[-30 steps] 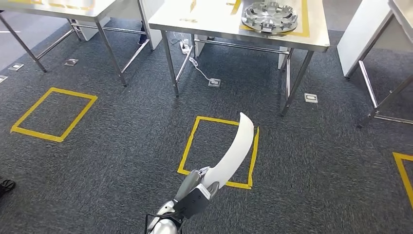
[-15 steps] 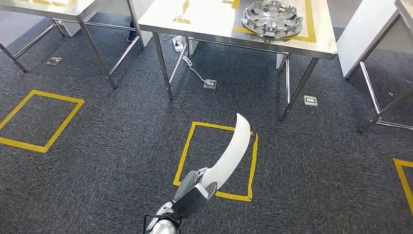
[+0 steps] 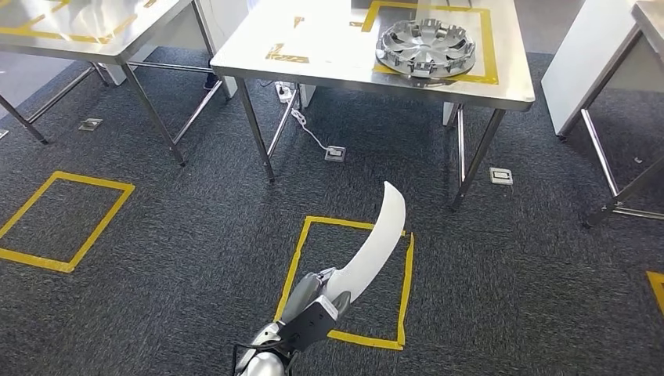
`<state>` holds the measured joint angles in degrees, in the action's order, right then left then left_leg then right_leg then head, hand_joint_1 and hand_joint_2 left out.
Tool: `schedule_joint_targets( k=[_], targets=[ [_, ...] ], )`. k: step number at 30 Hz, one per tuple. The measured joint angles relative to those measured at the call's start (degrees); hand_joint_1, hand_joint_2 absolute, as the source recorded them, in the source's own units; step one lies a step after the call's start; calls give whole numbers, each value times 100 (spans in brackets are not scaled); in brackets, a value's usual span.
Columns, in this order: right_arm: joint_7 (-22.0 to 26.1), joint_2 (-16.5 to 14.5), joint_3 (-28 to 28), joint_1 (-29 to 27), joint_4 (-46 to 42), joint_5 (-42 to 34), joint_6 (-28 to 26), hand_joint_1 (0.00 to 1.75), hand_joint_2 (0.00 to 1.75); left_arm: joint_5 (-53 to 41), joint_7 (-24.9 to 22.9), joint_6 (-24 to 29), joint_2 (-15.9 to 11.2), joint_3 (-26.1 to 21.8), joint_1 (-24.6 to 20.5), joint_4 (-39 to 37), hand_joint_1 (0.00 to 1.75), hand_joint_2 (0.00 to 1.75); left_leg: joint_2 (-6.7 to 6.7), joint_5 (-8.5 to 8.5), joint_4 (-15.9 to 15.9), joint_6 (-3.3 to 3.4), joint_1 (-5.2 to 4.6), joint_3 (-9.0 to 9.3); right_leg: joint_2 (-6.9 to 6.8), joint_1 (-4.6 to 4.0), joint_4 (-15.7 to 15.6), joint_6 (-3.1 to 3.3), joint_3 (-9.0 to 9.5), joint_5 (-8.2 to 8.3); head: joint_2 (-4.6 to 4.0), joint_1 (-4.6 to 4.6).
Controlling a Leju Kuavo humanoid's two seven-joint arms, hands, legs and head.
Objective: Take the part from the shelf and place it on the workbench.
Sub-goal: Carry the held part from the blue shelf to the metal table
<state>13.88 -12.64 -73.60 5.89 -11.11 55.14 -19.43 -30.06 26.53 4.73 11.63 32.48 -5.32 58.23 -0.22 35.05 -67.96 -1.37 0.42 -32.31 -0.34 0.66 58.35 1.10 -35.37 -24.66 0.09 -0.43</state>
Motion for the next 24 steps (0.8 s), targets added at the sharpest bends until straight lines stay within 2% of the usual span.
schedule_joint_targets(
  k=[1,2,3,4,6,7,8,10,12,14,16,17,18,19,21,23,24],
  targets=[
    [-3,1,1,6,0,3,1,0,0,15,-5,-18,-1,0,2,-2,175,175,0,162,-343,-5,0,-232,5,-14,3,17,9,-26,0,-4],
    [-8,1,1,6,0,4,2,0,0,34,-10,-36,-1,0,7,-4,175,175,-1,228,-534,-1,-1,-398,12,-29,8,25,20,-51,0,-6],
    [-15,1,0,4,1,6,2,0,0,55,-13,-53,-2,0,10,-5,175,175,0,169,-542,14,-3,-474,20,-43,15,27,38,-78,0,-7],
    [-21,1,-1,4,1,7,2,0,0,69,-14,-68,-2,0,11,-5,175,175,0,-21,-344,39,-7,-450,31,-55,22,24,65,-108,0,-7],
    [-28,-2,-1,6,1,7,4,0,0,84,-12,-91,-3,0,10,-4,175,175,1,-498,367,109,-30,-227,45,-75,36,7,135,-161,0,-3],
    [-30,-3,-1,8,1,7,6,0,0,88,-11,-102,-3,0,8,-3,175,175,1,-599,659,135,-49,-133,51,-82,42,-12,156,-181,0,-2],
    [-33,-5,-1,8,1,6,8,0,0,93,-10,-108,-3,0,9,-2,175,175,2,-636,826,158,-66,-79,54,-84,46,-40,165,-198,0,-1],
    [-34,-6,-1,6,1,5,9,0,0,107,-10,-115,-2,0,16,5,175,175,-1,-605,898,217,-75,-58,58,-87,114,-119,167,-185,0,-1],
    [-29,-6,-1,6,1,4,10,0,0,119,-9,-121,3,0,20,13,175,175,-1,-671,938,290,-51,27,56,-82,259,-202,146,-211,0,5],
    [-25,-6,-1,13,1,-1,13,0,0,124,-6,-126,13,0,11,18,175,175,6,-669,957,325,-33,115,55,-59,650,-274,-51,-445,0,22],
    [-26,-6,-1,11,-1,-8,13,0,0,126,-7,-126,17,-1,6,19,175,175,10,-640,958,336,-30,134,54,-31,1320,-339,-446,-762,0,36],
    [-27,-5,-1,5,0,-12,12,0,0,127,-9,-126,17,-1,5,18,175,175,9,-620,956,331,-27,146,53,-17,1571,-360,-627,-829,0,37],
    [-30,-5,-1,-1,-1,-14,12,0,0,129,-10,-126,17,-2,6,18,175,175,6,-594,954,320,-22,168,53,-1,1643,-372,-722,-784,0,38],
    [-31,-4,-1,-6,-1,-15,12,0,0,134,-11,-125,17,-3,6,18,175,175,3,-563,953,304,-13,204,51,17,1504,-378,-712,-634,0,39],
    [-32,-5,-1,-11,0,-18,13,0,0,143,-11,-121,17,-6,5,17,175,175,0,-476,946,252,5,307,41,54,759,-407,-436,-183,0,43],
    [-30,-7,0,-10,1,-27,19,0,0,154,-12,-112,17,-9,-1,17,175,175,-1,-384,947,171,5,372,23,47,206,-368,-203,-50,0,49],
    [-29,-8,0,-14,1,-33,22,0,0,158,-12,-108,18,-10,-4,18,175,175,-2,-353,945,124,1,412,19,32,123,-314,-158,-82,0,51]
  ],
)
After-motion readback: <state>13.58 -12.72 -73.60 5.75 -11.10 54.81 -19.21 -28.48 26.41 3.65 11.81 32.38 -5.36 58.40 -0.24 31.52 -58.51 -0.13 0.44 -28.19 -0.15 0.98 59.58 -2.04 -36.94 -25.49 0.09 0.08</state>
